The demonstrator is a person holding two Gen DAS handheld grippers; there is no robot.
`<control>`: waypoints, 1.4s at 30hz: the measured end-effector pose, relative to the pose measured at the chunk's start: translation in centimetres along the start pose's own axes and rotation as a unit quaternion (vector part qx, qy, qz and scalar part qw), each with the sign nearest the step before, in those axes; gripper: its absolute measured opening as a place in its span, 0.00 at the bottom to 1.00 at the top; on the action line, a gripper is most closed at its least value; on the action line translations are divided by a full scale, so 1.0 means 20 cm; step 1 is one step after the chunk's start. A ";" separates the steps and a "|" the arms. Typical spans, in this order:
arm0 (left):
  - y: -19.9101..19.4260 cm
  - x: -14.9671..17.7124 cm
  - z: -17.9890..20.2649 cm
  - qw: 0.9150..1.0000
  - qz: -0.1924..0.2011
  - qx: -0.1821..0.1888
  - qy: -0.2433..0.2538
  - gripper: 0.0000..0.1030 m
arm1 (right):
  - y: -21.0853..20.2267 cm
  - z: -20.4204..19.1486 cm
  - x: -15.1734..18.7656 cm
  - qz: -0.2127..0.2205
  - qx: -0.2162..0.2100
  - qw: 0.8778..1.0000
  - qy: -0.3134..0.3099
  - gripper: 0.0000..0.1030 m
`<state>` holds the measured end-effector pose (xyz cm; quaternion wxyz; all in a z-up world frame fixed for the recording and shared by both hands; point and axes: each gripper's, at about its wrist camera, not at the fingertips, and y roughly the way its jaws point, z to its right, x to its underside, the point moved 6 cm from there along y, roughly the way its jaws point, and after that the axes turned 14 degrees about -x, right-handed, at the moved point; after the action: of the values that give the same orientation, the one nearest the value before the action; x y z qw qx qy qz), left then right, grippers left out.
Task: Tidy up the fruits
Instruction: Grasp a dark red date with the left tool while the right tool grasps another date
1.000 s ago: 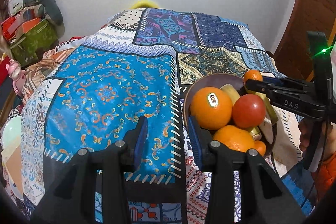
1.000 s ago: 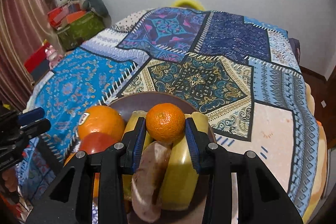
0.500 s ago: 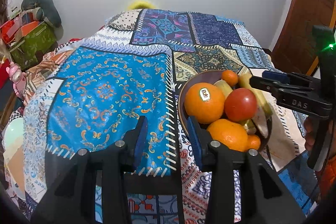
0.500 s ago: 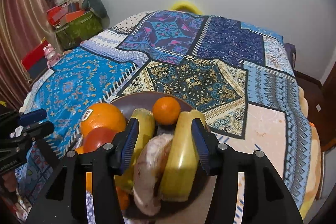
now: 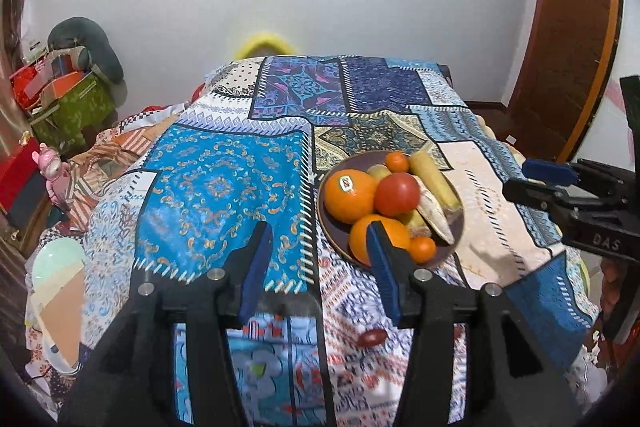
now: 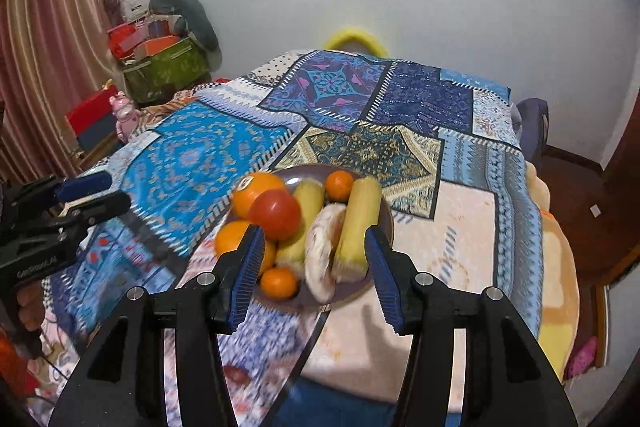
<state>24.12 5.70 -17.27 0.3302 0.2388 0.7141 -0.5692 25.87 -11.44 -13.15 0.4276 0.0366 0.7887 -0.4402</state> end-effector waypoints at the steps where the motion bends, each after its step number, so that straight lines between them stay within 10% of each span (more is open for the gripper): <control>1: -0.02 0.01 0.00 1.000 0.000 0.000 0.001 0.50 | -0.02 -0.02 0.02 0.000 -0.001 1.000 0.001 0.47; 6: -0.11 0.09 0.02 1.000 -0.003 -0.003 0.016 0.64 | -0.08 -0.11 0.13 -0.011 -0.011 1.000 0.003 0.48; 28: 0.14 0.48 0.07 0.993 -0.107 0.018 0.043 0.66 | 0.27 -0.22 0.56 -0.116 -0.035 0.992 0.031 0.48; 42: 0.25 0.53 0.15 0.988 -0.135 0.055 0.053 0.56 | 0.34 -0.23 0.59 -0.123 -0.037 0.992 0.016 0.25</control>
<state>21.22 3.61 -28.91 0.1986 0.1879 0.7241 -0.6332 18.37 -7.80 -24.92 0.3590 -0.0696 0.8095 -0.4593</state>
